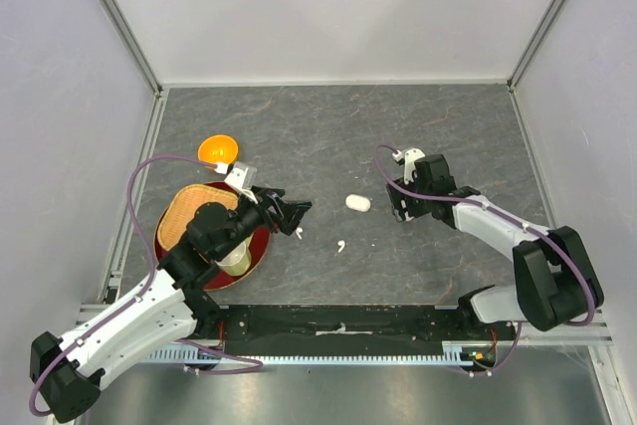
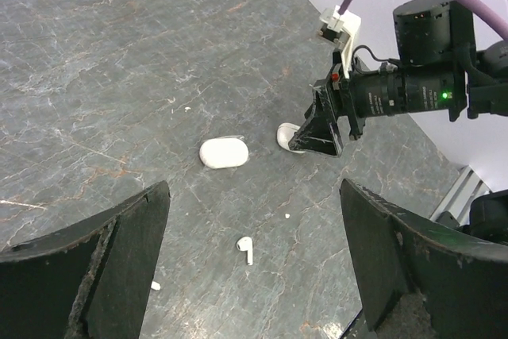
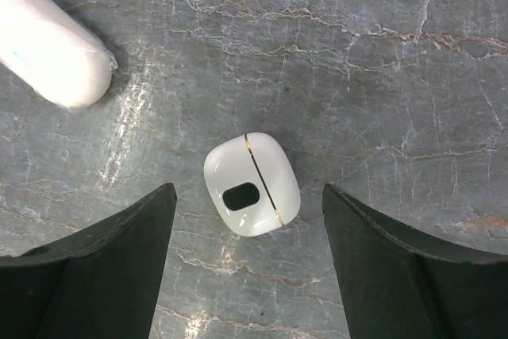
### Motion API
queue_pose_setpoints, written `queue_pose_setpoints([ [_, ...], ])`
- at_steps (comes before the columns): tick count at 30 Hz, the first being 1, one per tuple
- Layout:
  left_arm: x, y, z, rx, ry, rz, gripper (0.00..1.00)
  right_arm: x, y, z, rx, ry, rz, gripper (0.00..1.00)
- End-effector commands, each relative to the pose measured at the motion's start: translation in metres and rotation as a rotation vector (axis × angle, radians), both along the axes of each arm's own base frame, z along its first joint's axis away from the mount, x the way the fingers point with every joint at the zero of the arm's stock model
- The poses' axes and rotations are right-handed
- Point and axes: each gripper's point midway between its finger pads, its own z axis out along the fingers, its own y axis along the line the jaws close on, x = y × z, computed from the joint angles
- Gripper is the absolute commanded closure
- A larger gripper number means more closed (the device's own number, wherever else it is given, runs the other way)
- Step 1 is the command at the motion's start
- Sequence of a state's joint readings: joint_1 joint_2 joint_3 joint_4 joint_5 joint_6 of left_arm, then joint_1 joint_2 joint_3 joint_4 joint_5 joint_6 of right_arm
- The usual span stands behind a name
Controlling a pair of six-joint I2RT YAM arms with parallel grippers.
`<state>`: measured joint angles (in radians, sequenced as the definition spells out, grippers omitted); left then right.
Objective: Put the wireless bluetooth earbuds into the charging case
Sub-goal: Pick up the charging case at the center of the board.
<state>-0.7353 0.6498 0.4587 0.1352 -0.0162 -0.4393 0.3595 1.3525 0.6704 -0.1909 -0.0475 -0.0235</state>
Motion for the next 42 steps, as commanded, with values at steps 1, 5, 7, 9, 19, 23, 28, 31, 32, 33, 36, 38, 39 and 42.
queue_pose_setpoints([
  [1,0.002,0.001,0.01,0.008,-0.071,-0.005,0.07,0.013,0.001,0.005,-0.022,-0.004,-0.007,0.21],
  [5,0.002,0.002,0.009,0.015,-0.071,-0.004,0.07,0.015,0.0,0.0,-0.041,0.02,-0.01,0.23],
  [7,0.002,0.002,0.008,0.016,-0.068,-0.002,0.07,0.014,0.0,-0.002,-0.045,0.035,-0.01,0.23],
  [9,0.001,0.002,0.008,0.015,-0.069,-0.002,0.07,0.012,-0.001,-0.003,-0.049,0.047,-0.007,0.24],
  [19,0.0,0.002,0.009,0.014,-0.068,-0.005,0.07,0.008,0.001,-0.013,-0.066,0.102,0.007,0.3],
  [23,0.0,0.003,0.007,0.011,-0.057,-0.001,0.07,0.007,0.004,-0.015,-0.065,0.109,0.016,0.33],
  [28,-0.001,0.003,0.005,0.005,-0.048,-0.003,0.06,0.004,0.007,-0.017,-0.066,0.12,0.025,0.34],
  [31,-0.001,0.004,0.005,0.003,-0.048,0.003,0.06,0.004,0.007,-0.018,-0.072,0.123,0.025,0.35],
  [32,-0.001,0.005,0.007,0.001,-0.05,0.006,0.07,0.004,0.008,-0.018,-0.073,0.124,0.027,0.35],
  [33,-0.001,0.005,0.005,0.003,-0.048,0.006,0.06,0.004,0.008,-0.019,-0.076,0.126,0.026,0.35],
  [36,-0.001,0.005,0.006,0.002,-0.049,0.004,0.06,0.005,0.006,-0.02,-0.085,0.128,0.017,0.34],
  [38,-0.001,0.004,0.006,0.0,-0.047,0.003,0.06,0.006,0.006,-0.021,-0.091,0.128,0.015,0.3],
  [39,-0.001,0.004,0.006,-0.001,-0.045,0.003,0.06,0.006,0.006,-0.02,-0.091,0.127,0.016,0.3],
  [42,-0.002,0.004,0.006,-0.004,-0.044,-0.001,0.06,0.006,0.006,-0.021,-0.092,0.128,0.016,0.31],
])
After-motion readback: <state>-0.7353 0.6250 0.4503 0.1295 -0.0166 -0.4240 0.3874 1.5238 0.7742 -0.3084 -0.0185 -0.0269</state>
